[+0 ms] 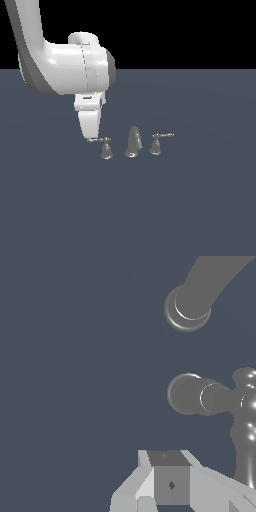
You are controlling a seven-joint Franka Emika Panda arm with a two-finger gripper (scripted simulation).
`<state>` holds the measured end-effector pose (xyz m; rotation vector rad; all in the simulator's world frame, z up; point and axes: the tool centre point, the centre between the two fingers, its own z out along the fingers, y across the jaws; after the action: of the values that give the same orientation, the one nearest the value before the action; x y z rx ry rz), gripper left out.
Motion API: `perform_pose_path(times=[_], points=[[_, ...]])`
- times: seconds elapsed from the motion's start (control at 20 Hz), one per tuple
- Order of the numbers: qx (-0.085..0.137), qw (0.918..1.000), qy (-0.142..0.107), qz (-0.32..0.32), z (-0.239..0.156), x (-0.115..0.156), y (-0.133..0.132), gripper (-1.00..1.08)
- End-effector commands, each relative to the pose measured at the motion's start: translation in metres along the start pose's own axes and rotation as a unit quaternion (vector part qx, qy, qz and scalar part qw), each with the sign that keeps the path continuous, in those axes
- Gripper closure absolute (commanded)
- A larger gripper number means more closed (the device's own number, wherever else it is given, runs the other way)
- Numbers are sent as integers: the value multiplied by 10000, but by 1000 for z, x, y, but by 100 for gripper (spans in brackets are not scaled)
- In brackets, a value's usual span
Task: Turn on the faucet by rotating a designated handle.
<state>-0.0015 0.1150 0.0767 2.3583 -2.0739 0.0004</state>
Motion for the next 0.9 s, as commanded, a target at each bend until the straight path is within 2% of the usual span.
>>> perform_pose_path(times=[0.0, 0.1, 0.65, 0.75, 0.85], points=[[3, 10000, -1, 11, 0, 0, -1, 108], [2, 10000, -1, 7, 0, 0, 0, 108], [2, 10000, -3, 9, 0, -19, 36, 108], [36, 10000, -2, 70, 0, -10, 29, 108], [31, 10000, -2, 62, 0, -10, 36, 108]])
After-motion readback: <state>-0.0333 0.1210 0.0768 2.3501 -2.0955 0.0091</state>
